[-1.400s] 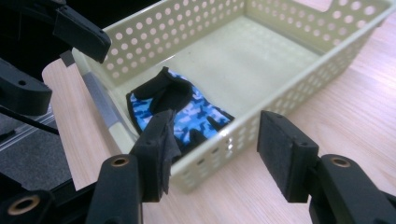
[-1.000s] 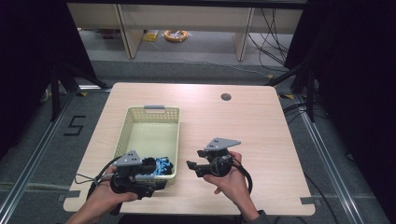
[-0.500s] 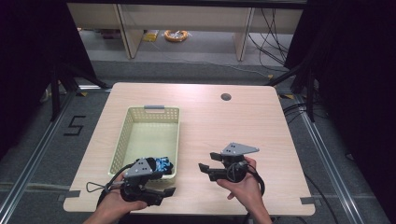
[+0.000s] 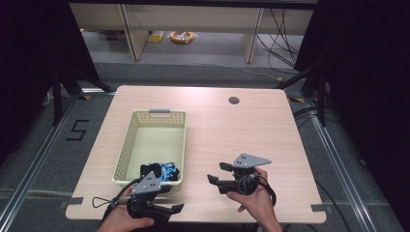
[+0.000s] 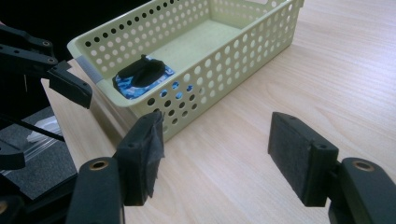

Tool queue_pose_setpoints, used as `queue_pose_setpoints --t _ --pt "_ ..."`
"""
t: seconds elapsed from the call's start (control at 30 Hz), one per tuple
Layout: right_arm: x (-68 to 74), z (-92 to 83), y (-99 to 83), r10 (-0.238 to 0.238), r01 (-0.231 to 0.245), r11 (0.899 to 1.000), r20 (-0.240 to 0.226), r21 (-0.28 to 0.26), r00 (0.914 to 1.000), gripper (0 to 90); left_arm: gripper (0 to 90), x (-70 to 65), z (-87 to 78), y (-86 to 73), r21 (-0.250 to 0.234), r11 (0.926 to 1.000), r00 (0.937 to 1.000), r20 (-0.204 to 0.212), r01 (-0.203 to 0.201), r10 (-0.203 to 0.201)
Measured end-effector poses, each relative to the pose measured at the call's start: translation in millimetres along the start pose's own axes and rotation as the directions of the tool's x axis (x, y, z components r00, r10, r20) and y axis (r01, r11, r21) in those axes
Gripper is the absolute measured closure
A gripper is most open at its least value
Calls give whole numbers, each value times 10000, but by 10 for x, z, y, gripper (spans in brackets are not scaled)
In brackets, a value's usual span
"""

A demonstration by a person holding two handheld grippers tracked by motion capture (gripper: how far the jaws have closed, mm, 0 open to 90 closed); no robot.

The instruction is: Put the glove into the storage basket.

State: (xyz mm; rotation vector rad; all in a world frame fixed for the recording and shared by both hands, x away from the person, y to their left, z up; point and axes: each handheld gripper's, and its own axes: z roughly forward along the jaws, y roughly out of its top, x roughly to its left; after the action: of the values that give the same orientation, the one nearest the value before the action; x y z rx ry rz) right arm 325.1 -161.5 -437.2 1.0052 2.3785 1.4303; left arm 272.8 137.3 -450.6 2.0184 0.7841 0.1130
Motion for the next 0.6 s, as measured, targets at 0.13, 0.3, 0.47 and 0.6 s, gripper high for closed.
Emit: queue_pose_setpoints --t 0.13,0.3,0.47,0.6 --pt "11 5 -58 345 -343 9992 -89 183 9994 357 226 10 19 -49 13 10000 10000 25 66 -66" --pt "-8 18 -136 326 -323 9994 -220 138 9992 352 218 -23 56 -122 135 9999 10000 -18 84 -83" --pt "16 -25 -205 281 -281 9994 -21 218 9996 348 209 -48 79 -197 238 9996 9999 31 -136 136" --pt "10 -32 -262 251 -249 9996 -144 105 9996 346 207 -45 101 -251 289 9988 9992 9 -393 393"
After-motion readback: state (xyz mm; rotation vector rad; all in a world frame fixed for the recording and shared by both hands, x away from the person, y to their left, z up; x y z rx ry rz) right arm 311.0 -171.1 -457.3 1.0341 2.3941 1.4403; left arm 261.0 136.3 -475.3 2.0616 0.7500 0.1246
